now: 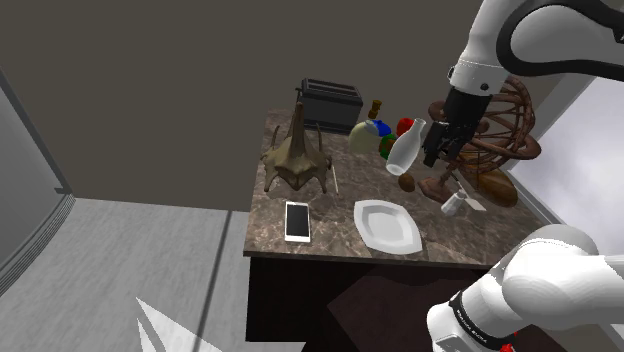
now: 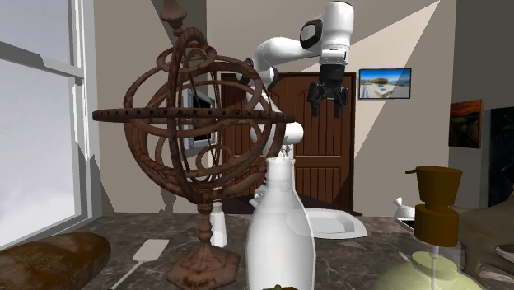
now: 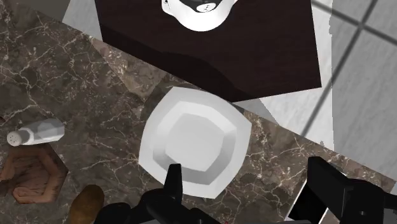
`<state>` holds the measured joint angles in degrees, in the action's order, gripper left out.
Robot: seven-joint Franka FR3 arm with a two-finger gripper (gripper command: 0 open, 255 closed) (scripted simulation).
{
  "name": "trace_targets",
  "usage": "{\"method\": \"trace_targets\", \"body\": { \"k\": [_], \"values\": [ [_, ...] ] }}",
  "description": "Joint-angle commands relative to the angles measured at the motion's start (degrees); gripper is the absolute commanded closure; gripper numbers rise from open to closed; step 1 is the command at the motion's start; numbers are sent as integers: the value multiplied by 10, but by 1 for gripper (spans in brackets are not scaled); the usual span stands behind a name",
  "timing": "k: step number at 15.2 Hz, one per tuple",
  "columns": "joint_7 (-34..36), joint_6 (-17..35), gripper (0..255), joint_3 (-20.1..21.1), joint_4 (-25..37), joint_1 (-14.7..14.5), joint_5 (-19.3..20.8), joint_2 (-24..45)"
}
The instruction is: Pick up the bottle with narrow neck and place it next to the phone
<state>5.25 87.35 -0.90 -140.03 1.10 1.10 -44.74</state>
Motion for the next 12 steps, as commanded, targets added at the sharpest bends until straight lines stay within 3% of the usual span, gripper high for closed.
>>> {"method": "trace_targets", "body": {
  "k": [1, 12],
  "values": [
    [0, 0, 0, 0, 0, 0, 0, 0],
    [-127, 105, 0, -110, 77, 37, 68, 162]
  ]
}}
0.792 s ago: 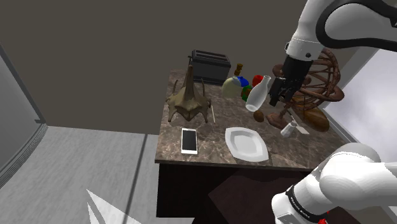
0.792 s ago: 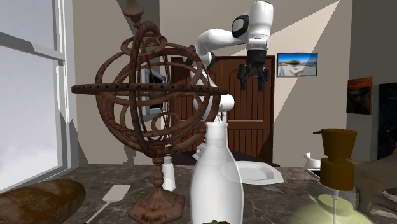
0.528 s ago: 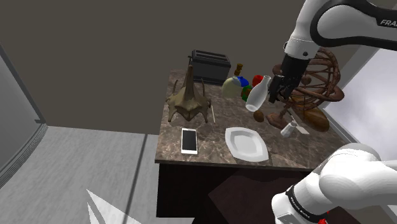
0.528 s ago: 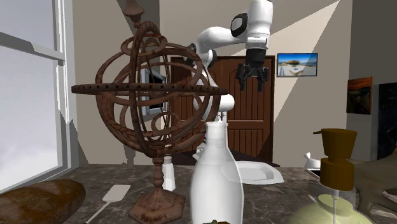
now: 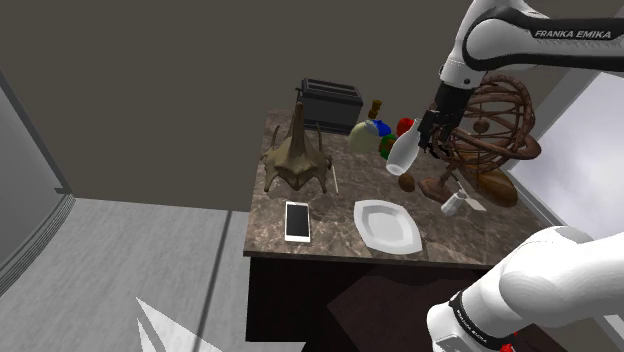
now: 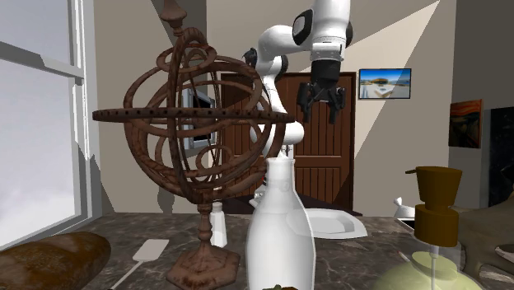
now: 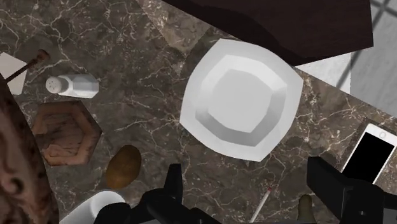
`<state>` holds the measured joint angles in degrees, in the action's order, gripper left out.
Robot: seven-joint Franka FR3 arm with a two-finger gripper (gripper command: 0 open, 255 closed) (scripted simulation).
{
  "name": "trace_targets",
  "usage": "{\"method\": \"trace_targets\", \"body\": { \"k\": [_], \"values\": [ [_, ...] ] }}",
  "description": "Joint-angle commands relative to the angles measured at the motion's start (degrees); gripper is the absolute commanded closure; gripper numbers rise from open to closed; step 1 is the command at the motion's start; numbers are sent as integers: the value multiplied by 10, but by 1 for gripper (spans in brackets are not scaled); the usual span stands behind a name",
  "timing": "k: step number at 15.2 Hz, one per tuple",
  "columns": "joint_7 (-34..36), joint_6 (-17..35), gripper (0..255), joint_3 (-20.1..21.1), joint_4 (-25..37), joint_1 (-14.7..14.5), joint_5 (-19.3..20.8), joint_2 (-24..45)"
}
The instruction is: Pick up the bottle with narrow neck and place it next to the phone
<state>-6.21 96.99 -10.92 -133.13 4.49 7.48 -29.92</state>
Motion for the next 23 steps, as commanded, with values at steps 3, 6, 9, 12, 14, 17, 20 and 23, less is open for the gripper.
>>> {"method": "trace_targets", "body": {
  "k": [3, 6, 9, 12, 14, 17, 20, 23],
  "values": [
    [-47, 33, 0, -38, 43, 9, 9, 67],
    [-83, 53, 0, -63, 84, 14, 7, 123],
    [-120, 70, 0, -87, 132, 19, -3, 182],
    [-159, 81, 0, -107, 185, 28, -21, 245],
    [-186, 85, 0, -118, 225, 36, -36, 288],
    [-225, 85, 0, -131, 292, 51, -64, 355],
    [-262, 78, 0, -139, 367, 73, -95, 425],
    [-293, 61, 0, -139, 455, 103, -125, 499]
  ]
}}
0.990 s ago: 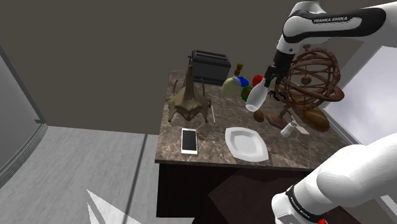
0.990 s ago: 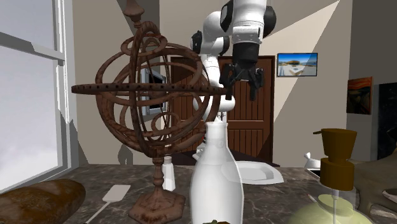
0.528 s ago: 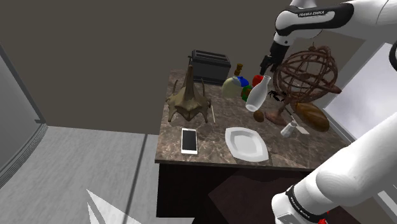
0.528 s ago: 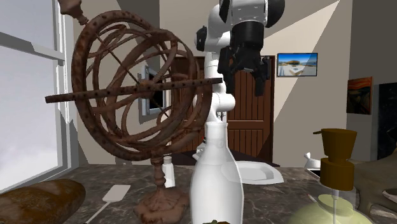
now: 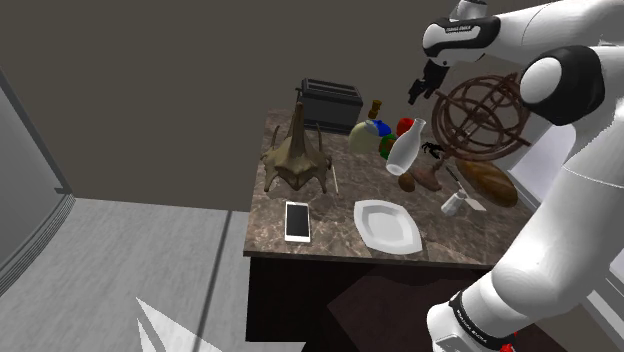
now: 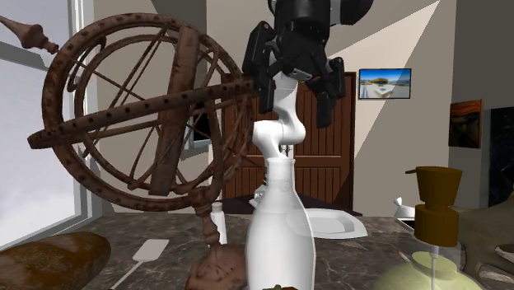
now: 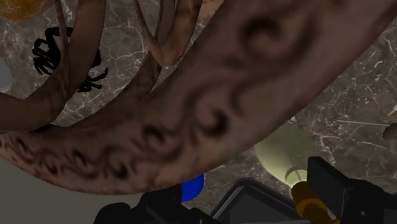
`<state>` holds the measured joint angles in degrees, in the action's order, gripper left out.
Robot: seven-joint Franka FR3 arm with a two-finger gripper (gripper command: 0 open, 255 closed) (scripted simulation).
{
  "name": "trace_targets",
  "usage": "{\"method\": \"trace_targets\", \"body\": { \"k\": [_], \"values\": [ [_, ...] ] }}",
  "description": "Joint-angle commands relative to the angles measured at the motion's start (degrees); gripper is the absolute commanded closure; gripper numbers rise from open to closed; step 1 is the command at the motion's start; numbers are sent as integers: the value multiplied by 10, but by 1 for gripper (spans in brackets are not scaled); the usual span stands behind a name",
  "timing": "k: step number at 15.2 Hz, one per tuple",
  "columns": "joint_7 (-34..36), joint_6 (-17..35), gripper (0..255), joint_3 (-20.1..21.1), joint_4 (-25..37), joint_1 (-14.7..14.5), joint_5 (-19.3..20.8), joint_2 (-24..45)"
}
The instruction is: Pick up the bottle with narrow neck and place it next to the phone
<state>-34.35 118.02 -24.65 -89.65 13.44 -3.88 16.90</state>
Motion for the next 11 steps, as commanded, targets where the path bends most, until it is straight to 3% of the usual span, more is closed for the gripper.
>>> {"method": "trace_targets", "body": {
  "k": [1, 5, 6, 11],
  "values": [
    [-18, -154, 0, 0, 42, 21, -18, 47],
    [-18, -124, 0, 7, 13, 25, -17, 48],
    [-21, 21, 0, 7, 53, 28, -21, 56],
    [-48, -47, 0, 12, 10, 35, -32, 26]
  ]
}}
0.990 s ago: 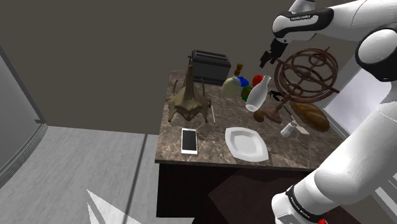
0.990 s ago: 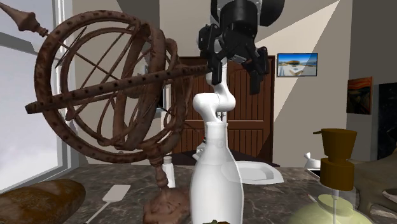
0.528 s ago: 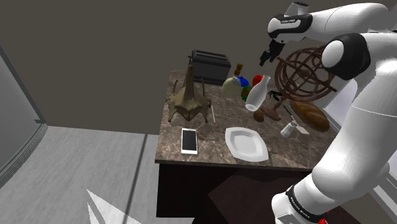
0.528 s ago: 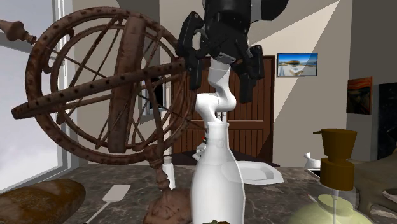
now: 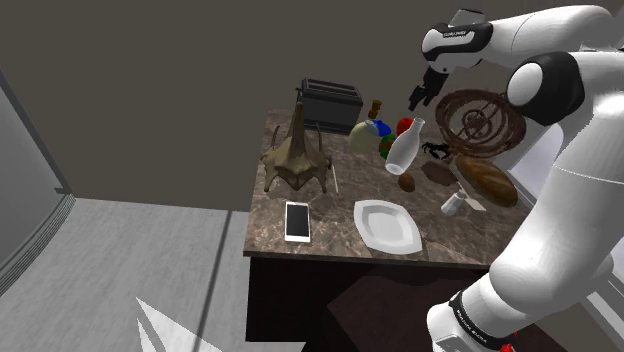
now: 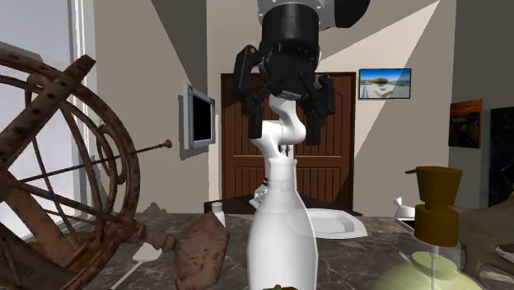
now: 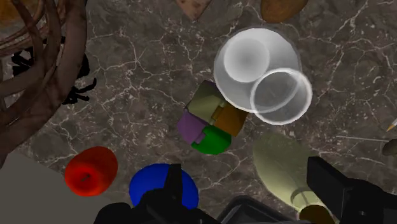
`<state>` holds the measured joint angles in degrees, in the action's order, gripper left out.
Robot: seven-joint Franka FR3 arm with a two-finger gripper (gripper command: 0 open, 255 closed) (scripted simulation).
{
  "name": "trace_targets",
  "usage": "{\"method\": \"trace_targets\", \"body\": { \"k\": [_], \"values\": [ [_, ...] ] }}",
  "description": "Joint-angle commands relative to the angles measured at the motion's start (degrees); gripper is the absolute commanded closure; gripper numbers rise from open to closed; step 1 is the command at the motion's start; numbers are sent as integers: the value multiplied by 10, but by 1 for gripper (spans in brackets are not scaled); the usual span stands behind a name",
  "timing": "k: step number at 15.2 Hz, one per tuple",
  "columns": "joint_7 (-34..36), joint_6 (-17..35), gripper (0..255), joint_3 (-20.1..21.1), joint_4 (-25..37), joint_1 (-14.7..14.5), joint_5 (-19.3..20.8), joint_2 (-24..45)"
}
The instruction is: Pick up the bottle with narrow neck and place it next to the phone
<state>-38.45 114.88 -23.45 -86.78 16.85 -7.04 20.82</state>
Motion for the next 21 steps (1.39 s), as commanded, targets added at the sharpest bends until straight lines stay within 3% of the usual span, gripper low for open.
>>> {"method": "trace_targets", "body": {
  "k": [1, 4, 11, 19, 20, 21],
  "values": [
    [-13, -34, 0, 1, -28, 2, -3, -21],
    [-27, -73, 0, 1, -48, 6, -6, -36],
    [-32, -20, 0, 4, -91, 6, -13, -24],
    [-32, -20, 0, 4, -91, 6, -13, -24],
    [-32, -20, 255, 4, -91, 6, -13, -24],
    [-32, -20, 255, 4, -91, 6, -13, -24]
  ]
}}
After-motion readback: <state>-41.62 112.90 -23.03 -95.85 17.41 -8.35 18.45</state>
